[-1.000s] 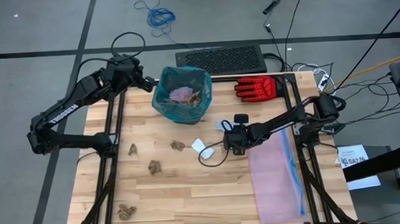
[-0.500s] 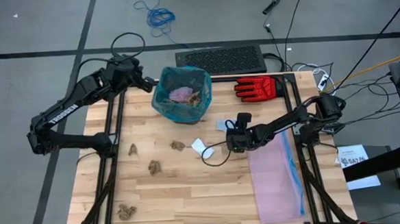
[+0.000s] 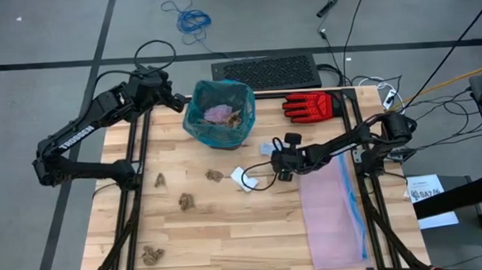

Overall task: Place trash/remove bag and relplace
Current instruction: Put the blue paper into the trash bin

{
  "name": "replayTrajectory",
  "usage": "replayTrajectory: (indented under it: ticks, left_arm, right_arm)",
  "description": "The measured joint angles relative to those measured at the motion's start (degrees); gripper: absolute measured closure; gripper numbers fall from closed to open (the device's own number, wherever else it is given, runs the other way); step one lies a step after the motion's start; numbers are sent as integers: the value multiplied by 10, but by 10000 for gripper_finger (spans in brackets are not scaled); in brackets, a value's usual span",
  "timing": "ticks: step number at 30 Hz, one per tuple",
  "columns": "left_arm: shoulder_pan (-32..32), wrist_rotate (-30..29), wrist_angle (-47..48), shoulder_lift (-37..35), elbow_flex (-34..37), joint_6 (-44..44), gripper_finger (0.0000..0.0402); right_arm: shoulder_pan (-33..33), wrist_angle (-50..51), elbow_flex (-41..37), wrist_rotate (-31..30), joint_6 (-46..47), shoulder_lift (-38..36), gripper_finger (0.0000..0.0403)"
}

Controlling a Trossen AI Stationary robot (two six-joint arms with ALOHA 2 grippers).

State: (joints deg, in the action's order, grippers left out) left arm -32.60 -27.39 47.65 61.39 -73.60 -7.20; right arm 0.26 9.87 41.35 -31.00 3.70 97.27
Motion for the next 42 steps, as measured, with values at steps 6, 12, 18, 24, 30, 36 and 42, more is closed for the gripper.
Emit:
replayTrajectory:
  ticks: [6, 12, 18, 24, 30, 36, 42]
  left_arm:
    - [0, 1, 1, 0, 0, 0, 402]
    - [0, 1, 6, 0, 0, 0, 402]
    - [0, 1, 9, 0, 0, -1, 402]
    - [0, 1, 15, 0, 0, -14, 402]
    - [0, 1, 15, 0, 0, -14, 402]
    - [0, 1, 14, 0, 0, -14, 402]
    - [0, 1, 14, 0, 1, -14, 402]
  right_arm:
    - [10, 21, 22, 34, 4, -97, 403]
    - [10, 25, 41, 31, -3, -204, 403]
    - [-12, 14, 41, 81, 16, -224, 389]
    - [2, -23, 41, 110, 32, -153, 311]
    - [23, -73, 41, 56, 44, -55, 227]
    - [24, -132, 41, -8, 61, 38, 201]
    - [23, -192, 41, -78, 58, 98, 221]
